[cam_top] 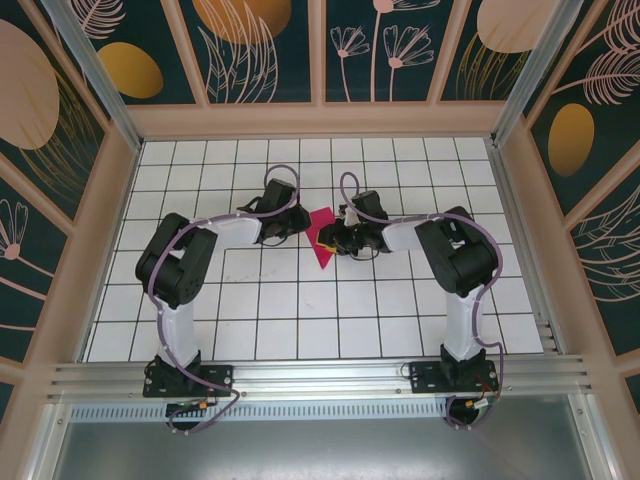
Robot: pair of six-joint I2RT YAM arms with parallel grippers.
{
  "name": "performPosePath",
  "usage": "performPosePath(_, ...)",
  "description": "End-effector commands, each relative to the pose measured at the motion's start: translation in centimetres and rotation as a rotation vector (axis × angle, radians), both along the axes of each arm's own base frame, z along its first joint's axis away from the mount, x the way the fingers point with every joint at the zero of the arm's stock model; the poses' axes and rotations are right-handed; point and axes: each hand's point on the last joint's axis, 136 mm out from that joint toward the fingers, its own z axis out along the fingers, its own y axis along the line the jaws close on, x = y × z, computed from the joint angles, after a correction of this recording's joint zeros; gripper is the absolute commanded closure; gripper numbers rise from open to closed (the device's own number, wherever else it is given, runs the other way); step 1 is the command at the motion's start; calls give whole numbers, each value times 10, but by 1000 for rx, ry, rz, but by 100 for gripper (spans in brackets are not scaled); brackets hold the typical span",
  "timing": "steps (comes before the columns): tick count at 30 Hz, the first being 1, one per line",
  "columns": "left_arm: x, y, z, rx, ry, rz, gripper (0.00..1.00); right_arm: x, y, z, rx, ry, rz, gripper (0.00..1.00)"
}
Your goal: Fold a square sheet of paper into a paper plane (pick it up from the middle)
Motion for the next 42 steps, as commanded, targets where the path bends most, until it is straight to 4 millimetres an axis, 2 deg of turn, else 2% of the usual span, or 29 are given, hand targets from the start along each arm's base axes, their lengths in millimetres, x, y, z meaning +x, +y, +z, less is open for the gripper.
performPosePath(1,1,11,13,0,-16,41,79,-11,-12,-34,-101,48,-5,71)
performPosePath(10,-9,-2,15,-77,-2,-14,78,-13,-14,-35,-102,52,-8,65)
performPosePath(13,-15,-9,16,-114,5,-50,81,-13,-15,-36,-110,57,-15,71)
performPosePath(18,-25,-24,15,-176,24,-109,89,-15,-19,-41,-130,68,-20,91)
performPosePath(23,-36,-33,4,-184,53,-143,96,-17,-20,-44,-138,76,-20,98)
performPosePath(28,-45,-36,-7,-189,85,-166,100,-17,-21,-44,-140,78,-22,100)
performPosePath(42,-57,-38,-26,-154,135,-170,100,-17,-21,-47,-146,88,-28,100)
